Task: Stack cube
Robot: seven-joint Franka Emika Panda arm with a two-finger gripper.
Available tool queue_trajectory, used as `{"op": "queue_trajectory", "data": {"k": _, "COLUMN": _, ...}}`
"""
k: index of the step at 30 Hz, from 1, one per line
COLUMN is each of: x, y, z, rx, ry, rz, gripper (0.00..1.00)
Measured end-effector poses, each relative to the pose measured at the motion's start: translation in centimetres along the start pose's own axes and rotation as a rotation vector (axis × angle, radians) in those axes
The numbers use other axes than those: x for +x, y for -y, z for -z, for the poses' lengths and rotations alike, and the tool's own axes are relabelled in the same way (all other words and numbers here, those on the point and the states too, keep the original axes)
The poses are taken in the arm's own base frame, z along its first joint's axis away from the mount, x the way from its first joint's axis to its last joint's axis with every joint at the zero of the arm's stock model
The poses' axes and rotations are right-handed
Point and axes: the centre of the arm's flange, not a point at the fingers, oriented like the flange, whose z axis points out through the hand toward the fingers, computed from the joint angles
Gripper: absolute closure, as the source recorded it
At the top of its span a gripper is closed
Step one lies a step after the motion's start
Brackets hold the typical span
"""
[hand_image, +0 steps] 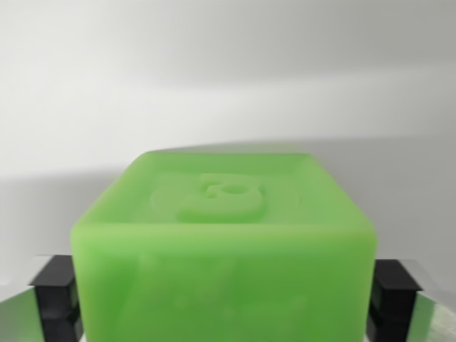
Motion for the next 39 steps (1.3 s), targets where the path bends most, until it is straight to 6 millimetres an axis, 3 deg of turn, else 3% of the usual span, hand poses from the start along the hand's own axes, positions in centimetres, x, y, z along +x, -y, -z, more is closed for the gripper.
{"op": "queue_trajectory", "data": {"k": 30, "x": 0.0, "y": 0.0, "z": 0.0, "rx": 0.0, "ry": 0.0, "rz": 0.0, "gripper": 1.0}}
{"op": "queue_trajectory", "data": {"k": 39, "x": 0.0, "y": 0.1, "z": 1.4, "rx": 0.004, "ry": -0.002, "rz": 0.0, "gripper": 1.0}}
